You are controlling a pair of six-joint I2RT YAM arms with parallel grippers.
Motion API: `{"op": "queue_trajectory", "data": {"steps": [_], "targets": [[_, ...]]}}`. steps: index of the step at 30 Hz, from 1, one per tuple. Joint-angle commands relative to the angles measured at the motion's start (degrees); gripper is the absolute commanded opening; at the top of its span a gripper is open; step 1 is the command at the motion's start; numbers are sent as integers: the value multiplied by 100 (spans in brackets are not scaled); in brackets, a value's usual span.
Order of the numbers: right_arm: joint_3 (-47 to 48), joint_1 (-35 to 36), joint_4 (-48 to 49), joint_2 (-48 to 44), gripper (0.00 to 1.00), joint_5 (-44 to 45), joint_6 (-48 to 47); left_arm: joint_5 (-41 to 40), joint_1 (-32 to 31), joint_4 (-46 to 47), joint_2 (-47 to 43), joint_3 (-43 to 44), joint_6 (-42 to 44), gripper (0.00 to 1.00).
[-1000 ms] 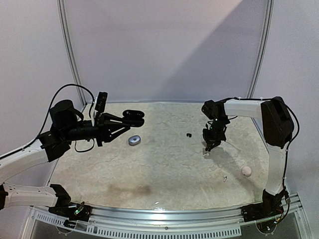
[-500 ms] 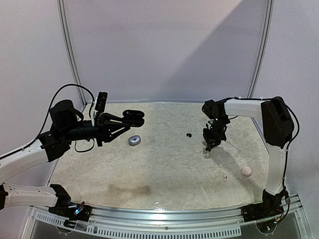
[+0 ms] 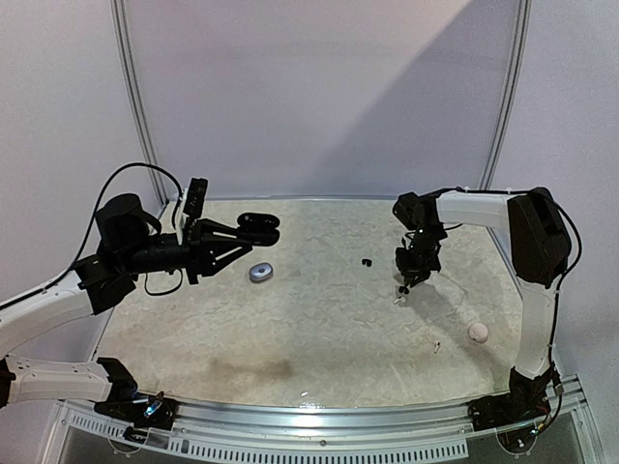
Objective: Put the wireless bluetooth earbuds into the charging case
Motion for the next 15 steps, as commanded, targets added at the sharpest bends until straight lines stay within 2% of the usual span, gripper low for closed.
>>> {"op": "queue_trajectory", "data": {"steps": [1,15], "targets": [[-88,-33,96,9,13,-74,24,-45,63,79,-44,-68,48,0],[-244,-24,180,287,13,-228,53,-80,72,63,-34,-60,63,0]]}}
